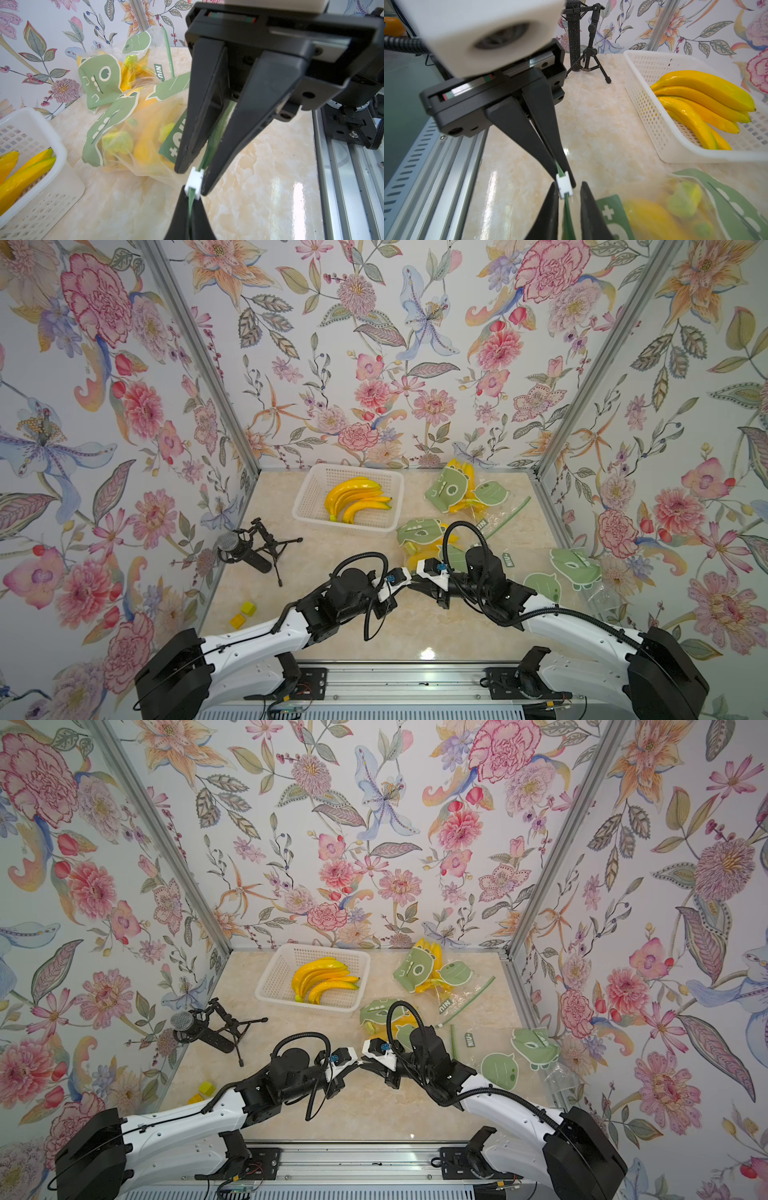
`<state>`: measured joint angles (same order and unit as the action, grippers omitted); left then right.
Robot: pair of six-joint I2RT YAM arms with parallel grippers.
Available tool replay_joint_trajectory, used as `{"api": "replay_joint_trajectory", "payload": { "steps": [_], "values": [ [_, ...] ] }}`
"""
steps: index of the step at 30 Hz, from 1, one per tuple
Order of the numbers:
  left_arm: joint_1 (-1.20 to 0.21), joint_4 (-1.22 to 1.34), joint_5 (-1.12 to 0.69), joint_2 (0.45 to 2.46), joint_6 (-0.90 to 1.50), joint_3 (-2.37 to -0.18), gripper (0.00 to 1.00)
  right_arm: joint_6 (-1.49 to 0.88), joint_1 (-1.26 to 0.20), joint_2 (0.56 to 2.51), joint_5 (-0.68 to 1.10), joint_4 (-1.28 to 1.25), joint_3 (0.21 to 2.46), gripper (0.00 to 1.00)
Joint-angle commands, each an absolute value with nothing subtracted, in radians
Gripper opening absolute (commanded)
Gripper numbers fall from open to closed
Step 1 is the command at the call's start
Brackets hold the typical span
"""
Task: Open the zip-top bag and take out the banana
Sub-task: Adjust the zipper food storage bag at the center of the board, then unzip the zipper on the zipper food storage bag.
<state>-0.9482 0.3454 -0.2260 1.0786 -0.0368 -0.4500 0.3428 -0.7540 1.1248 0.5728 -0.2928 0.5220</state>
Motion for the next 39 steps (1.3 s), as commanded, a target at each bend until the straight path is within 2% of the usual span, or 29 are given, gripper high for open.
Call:
{"api": "replay_joint_trajectory", "payload": {
  "steps": [1,8,18,23,30,39],
  "values": [
    [-0.942,0.430,-0.256,1.087,-0.023,-0.460,0.00,0.333,-0.755,1.137,0.580,-0.321,0.527,0.15],
    [-0.928,0.440,-0.196,1.070,-0.006,-0.441,0.00,0.328,-0.756,1.114,0.546,-0.314,0.506,0.07],
    [-0.846,0.460,-0.192,1.005,0.034,-0.398,0.00,0.307,-0.757,1.049,0.440,-0.293,0.452,0.06],
    [-0.806,0.448,-0.170,0.990,0.049,-0.396,0.00,0.283,-0.759,1.004,0.410,-0.311,0.416,0.10],
    [-0.744,0.457,-0.139,0.968,0.081,-0.383,0.00,0.281,-0.776,0.989,0.314,-0.288,0.408,0.03],
    [-0.660,0.482,-0.081,0.981,0.140,-0.376,0.00,0.267,-0.801,0.966,0.230,-0.256,0.406,0.00]
  ]
}}
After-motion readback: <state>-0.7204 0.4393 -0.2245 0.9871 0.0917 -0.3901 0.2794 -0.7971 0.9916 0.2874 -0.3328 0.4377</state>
